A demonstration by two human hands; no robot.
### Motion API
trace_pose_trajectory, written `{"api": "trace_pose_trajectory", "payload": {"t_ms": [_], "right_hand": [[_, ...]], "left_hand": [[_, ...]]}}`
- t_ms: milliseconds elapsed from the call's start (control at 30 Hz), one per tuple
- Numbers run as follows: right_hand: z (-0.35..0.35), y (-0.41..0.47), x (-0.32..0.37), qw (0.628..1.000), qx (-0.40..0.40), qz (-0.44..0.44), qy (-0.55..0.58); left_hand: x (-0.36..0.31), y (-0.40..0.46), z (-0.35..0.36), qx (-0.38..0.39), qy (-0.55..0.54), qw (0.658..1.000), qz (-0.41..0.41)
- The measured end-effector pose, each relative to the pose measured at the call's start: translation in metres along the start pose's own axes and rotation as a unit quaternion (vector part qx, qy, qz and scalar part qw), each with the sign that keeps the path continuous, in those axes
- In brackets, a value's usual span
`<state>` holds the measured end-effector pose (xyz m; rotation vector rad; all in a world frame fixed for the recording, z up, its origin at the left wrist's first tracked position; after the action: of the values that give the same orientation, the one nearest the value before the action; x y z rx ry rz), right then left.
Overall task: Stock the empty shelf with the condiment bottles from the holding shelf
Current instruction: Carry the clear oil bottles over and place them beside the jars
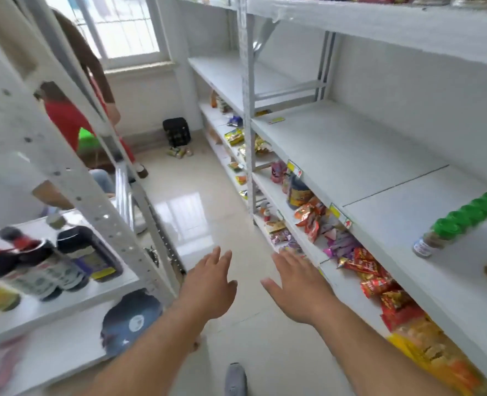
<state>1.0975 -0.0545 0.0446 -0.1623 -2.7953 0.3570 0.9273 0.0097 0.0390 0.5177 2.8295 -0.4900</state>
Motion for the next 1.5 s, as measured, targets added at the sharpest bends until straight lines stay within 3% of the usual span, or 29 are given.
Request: {"api": "trace_pose_trajectory", "payload": {"t_ms": [133,400,800,1067,1500], "right_hand": [[0.03,0.005,0.083,0.995,0.038,-0.084,-0.024],[0.067,-0.017,0.246,0.971,0.069,-0.22,-0.058],[0.168,-0.067,0.478,0.94,0.079,-0.324,-0.067],[0.201,-0.093,0.577,0.91,0.116,-0.386,-0.097],[0.223,-0.033,0.667,0.883,0.133,-0.446,-0.059]], "left_hand": [[0.079,-0.057,-0.007,-0.023,-0.029,0.994,-0.104],[0.218,-0.167,-0.018,-0.067,-0.06,0.967,-0.238],[0.43,-0.331,-0.011,-0.097,-0.094,0.927,-0.349],[0.5,-0.403,-0.004,-0.103,-0.139,0.897,-0.406],[0.573,-0.39,-0.057,-0.129,-0.12,0.878,-0.445]]}}
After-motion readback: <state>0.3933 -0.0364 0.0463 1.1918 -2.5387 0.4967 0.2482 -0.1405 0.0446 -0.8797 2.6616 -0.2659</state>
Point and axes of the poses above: each hand's wrist, its own y-axis towards the middle knuckle, its own z-axis out of the palm, x = y × z, the point moved 10 cm from there along y, towards the middle knuckle, and after that the axes turned 2 degrees about -y, right-handed, at the moved point
